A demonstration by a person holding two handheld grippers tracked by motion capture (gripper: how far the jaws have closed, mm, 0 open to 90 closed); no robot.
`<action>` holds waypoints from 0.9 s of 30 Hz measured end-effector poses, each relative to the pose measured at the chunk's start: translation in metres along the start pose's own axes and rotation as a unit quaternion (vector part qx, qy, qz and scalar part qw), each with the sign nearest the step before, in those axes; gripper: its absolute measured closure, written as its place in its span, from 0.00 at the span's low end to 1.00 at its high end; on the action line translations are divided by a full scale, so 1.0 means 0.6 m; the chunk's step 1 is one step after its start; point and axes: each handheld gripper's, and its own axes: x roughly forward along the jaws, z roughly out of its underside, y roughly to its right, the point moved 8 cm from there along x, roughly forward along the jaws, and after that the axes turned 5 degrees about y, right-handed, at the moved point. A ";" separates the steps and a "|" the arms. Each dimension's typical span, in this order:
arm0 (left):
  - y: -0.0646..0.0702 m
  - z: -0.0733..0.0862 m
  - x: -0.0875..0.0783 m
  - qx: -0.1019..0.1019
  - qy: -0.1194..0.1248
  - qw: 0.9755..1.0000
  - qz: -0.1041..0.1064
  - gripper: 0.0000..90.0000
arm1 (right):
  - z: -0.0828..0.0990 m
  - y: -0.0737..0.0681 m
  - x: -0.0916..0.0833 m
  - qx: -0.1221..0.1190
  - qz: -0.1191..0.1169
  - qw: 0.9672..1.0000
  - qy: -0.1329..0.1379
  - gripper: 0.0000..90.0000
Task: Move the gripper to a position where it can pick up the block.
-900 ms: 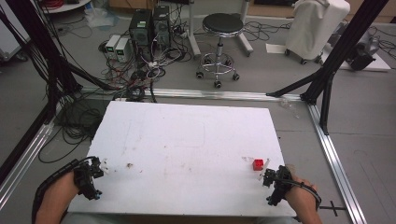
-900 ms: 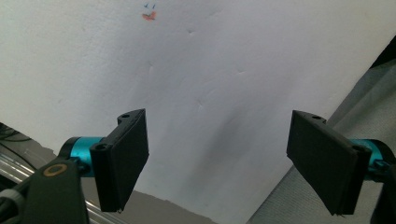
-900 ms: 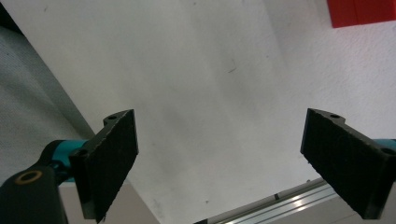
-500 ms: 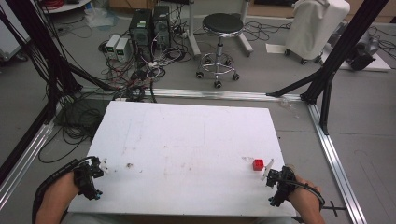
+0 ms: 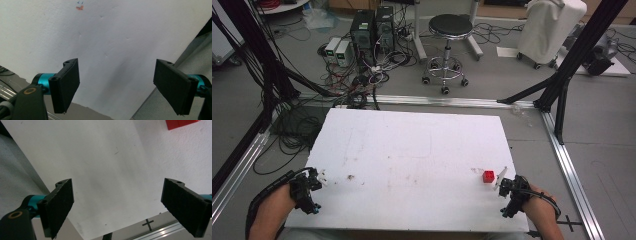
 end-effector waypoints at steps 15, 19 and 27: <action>-0.001 0.002 0.002 -0.007 0.005 1.000 -0.001 0.24 | 0.007 0.037 -0.007 -0.034 -0.007 0.999 0.000 0.12; -0.002 0.003 0.002 -0.004 0.002 1.000 -0.001 0.24 | 0.009 0.054 -0.017 -0.052 -0.004 0.999 -0.004 0.12; 0.000 -0.003 0.000 0.000 0.007 1.000 -0.005 0.24 | -0.001 0.092 -0.042 -0.102 0.001 0.995 -0.006 0.12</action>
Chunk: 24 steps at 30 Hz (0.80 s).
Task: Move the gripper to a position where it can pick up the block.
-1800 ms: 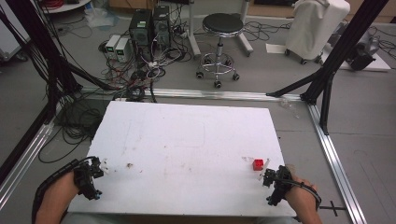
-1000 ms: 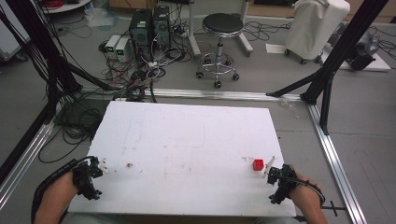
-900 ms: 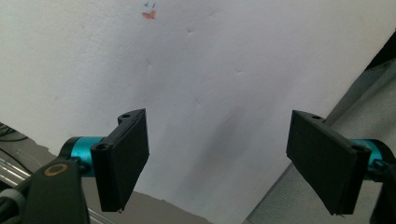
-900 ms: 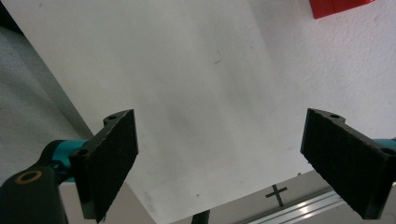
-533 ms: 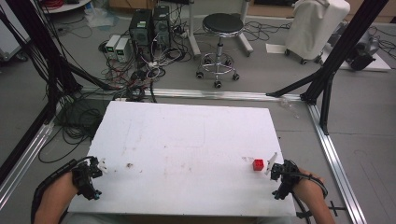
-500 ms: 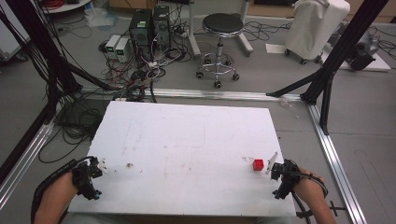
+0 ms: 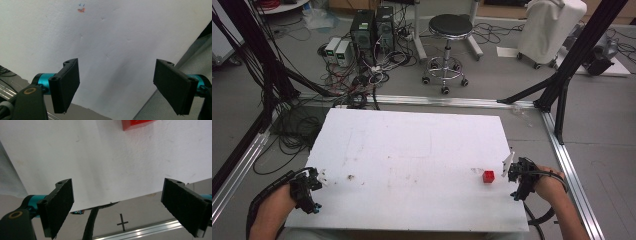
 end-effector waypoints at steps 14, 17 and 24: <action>-0.003 0.005 0.004 -0.009 0.001 1.000 0.001 0.24 | 0.001 0.043 -0.030 -0.056 0.010 0.998 -0.013 0.12; -0.003 0.004 0.004 -0.009 0.003 1.000 0.000 0.24 | -0.006 0.052 -0.037 -0.074 0.008 0.997 -0.011 0.12; -0.003 0.005 0.005 -0.011 0.005 1.000 0.002 0.24 | -0.027 0.062 -0.035 -0.093 0.000 0.996 -0.006 0.12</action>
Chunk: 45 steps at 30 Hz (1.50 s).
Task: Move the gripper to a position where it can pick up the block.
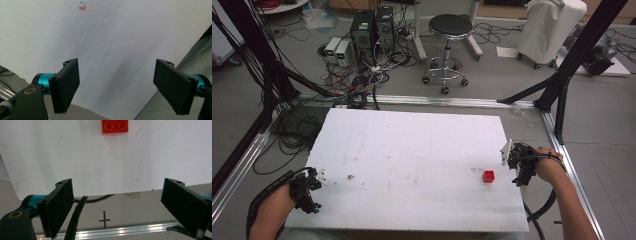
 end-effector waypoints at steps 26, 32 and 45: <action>0.002 -0.002 0.001 0.000 0.002 1.000 0.003 0.24 | -0.058 0.006 0.072 -0.032 -0.034 0.999 0.018 0.12; 0.002 -0.002 0.003 0.000 0.001 1.000 0.007 0.24 | -0.066 0.002 0.095 -0.041 -0.046 0.998 0.016 0.12; 0.004 -0.004 0.008 0.002 -0.001 1.000 0.009 0.24 | -0.084 -0.002 0.129 -0.043 -0.058 0.997 0.023 0.12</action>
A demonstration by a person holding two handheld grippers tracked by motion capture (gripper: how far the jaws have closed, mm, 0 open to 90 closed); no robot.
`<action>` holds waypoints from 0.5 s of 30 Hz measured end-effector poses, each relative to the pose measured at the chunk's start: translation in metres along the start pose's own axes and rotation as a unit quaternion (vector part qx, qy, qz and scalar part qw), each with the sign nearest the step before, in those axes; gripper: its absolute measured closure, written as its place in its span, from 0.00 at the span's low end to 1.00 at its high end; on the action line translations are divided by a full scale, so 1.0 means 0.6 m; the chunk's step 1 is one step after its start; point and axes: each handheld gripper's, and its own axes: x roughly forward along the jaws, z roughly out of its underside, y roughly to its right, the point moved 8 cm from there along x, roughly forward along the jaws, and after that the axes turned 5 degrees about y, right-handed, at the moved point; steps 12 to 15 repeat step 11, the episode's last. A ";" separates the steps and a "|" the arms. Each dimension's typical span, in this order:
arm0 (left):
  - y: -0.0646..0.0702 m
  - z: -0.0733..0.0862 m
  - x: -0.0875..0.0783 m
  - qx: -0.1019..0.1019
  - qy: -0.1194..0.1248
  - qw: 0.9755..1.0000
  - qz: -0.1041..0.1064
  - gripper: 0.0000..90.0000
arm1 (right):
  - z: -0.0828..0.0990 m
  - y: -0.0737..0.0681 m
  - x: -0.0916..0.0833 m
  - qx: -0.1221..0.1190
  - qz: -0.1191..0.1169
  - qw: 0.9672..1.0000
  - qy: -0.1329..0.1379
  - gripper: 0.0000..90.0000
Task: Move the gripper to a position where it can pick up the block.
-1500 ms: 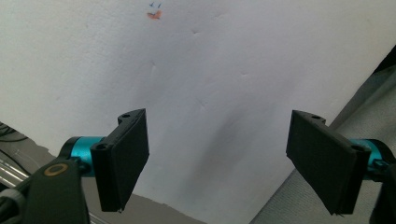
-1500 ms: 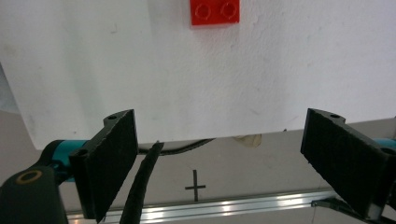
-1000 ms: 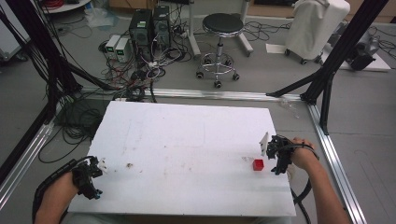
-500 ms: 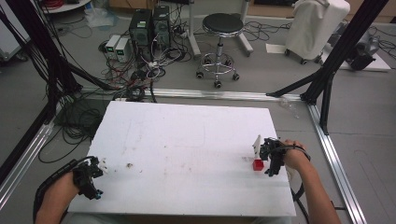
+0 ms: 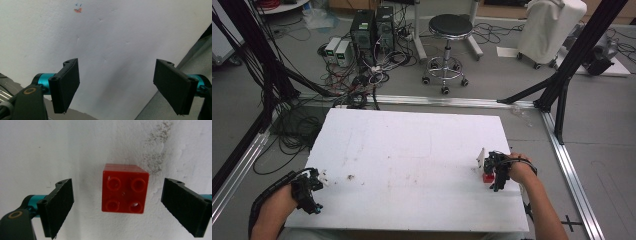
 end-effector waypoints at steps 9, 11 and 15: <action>0.001 -0.001 0.001 0.000 0.001 1.000 -0.001 0.24 | -0.002 0.001 0.007 -0.002 -0.002 1.000 -0.006 0.12; 0.000 0.000 0.000 0.003 0.000 1.000 0.001 0.24 | -0.002 0.001 0.007 -0.003 -0.002 1.000 -0.007 0.12; 0.000 0.000 0.000 0.003 0.000 1.000 0.001 0.24 | -0.002 0.001 0.007 -0.003 -0.002 1.000 -0.007 0.12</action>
